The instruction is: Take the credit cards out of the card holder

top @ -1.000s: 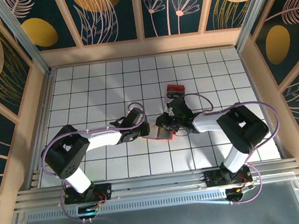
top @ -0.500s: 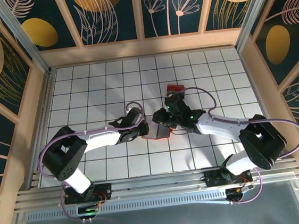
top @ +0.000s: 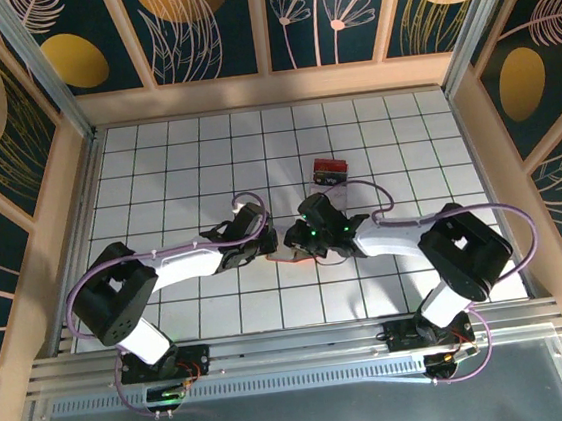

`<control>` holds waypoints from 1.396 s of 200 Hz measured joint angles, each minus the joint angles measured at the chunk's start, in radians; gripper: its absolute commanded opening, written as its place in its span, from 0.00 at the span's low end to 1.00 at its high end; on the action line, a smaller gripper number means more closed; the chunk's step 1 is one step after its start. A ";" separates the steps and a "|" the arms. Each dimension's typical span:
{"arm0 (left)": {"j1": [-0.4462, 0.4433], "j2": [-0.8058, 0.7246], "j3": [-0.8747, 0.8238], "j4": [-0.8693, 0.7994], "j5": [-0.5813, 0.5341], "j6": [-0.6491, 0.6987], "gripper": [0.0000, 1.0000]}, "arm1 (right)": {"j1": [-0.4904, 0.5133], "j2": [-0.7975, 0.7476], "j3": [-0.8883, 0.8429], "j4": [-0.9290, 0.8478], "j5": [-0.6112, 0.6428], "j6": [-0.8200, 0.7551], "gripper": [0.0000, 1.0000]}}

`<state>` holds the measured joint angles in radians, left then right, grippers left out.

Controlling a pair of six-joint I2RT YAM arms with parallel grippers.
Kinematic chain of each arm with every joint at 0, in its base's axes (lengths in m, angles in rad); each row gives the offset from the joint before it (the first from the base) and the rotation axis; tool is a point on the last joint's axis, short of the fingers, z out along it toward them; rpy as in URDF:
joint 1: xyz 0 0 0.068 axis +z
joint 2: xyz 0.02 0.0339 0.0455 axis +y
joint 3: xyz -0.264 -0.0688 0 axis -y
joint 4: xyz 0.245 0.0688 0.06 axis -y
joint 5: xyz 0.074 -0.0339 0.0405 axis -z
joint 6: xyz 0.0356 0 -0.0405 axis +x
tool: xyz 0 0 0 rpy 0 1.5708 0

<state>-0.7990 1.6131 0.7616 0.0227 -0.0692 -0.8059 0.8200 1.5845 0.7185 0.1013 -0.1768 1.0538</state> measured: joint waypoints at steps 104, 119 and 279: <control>0.001 0.068 0.020 0.003 0.016 0.018 0.15 | -0.009 -0.002 -0.035 0.010 -0.003 0.003 0.25; 0.001 0.070 0.023 0.003 0.017 0.019 0.13 | -0.009 -0.019 -0.035 0.005 -0.001 0.003 0.25; 0.001 0.091 0.044 0.010 0.032 0.020 0.06 | -0.050 -0.029 -0.162 0.171 -0.041 0.027 0.23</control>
<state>-0.7979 1.7042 0.8059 0.0326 -0.0376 -0.7860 0.7704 1.5555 0.5564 0.2718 -0.2180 1.0805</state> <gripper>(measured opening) 0.075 0.234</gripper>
